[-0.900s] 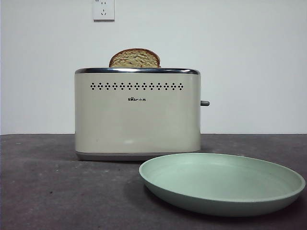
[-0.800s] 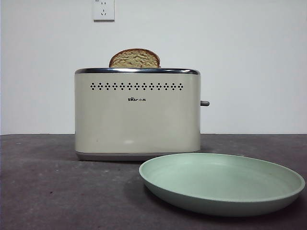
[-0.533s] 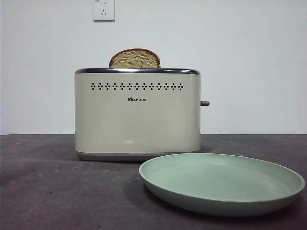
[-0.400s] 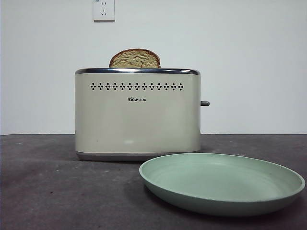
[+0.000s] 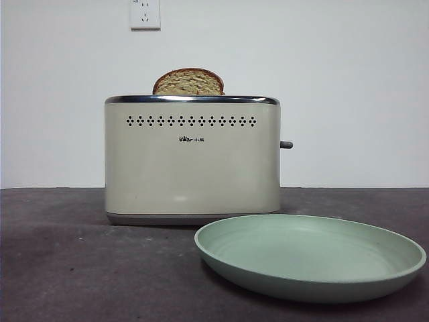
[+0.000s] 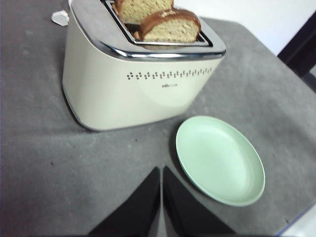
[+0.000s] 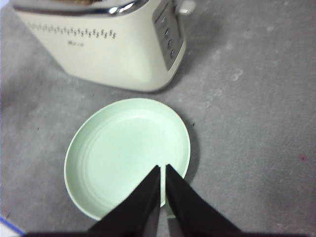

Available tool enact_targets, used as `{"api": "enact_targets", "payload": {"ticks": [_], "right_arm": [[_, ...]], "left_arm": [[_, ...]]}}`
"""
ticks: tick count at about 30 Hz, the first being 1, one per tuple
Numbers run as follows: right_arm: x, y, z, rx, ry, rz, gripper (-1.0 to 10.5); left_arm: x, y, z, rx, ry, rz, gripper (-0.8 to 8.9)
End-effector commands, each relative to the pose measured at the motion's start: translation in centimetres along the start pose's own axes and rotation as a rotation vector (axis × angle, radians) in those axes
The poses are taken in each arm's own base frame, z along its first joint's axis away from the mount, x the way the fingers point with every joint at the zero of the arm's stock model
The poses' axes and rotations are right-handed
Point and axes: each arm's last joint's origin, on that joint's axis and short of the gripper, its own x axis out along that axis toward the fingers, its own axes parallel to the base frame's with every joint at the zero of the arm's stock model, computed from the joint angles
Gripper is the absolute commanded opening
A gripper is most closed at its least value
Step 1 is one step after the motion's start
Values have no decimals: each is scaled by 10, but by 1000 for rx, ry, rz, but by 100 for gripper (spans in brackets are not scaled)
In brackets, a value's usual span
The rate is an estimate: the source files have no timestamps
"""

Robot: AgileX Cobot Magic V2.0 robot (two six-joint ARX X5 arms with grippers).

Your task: Take the bread from the toaster,put the bread on the plate,put the plate on the table

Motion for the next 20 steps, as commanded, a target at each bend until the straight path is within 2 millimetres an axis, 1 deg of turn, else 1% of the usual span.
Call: {"api": "enact_targets", "payload": {"ticks": [1,3,5,6,7,8,10,11,12,15,20], "right_arm": [[-2,3,7,-46,-5,14,3],[-1,3,8,-51,-9,18,4],[-1,3,9,-53,-13,16,19],[-1,3,9,-52,-13,14,52],[-1,2,9,-51,-13,7,113],[-1,2,9,-44,-13,-3,195],[-1,1,9,-18,-13,-31,330],[-1,1,9,-4,-13,-39,352],[-1,1,9,-2,-13,-39,352],[-1,1,9,-2,-13,-39,352],[-1,1,9,-3,-13,-39,352]], "left_arm": [[-2,-2,4,52,-1,-10,7],[-2,-2,4,52,-2,-10,12],[-2,-2,4,53,-3,-10,53],[-2,-2,4,53,-3,-10,94],[-2,-2,4,53,-3,-10,159],[-2,-2,5,54,-5,-10,239],[-2,-2,5,58,-10,-10,365],[-2,-2,5,58,-11,-10,394],[-2,-2,5,59,-11,-10,408],[-2,-2,6,67,-16,-10,406],[-1,-2,13,90,-50,-13,406]]}}
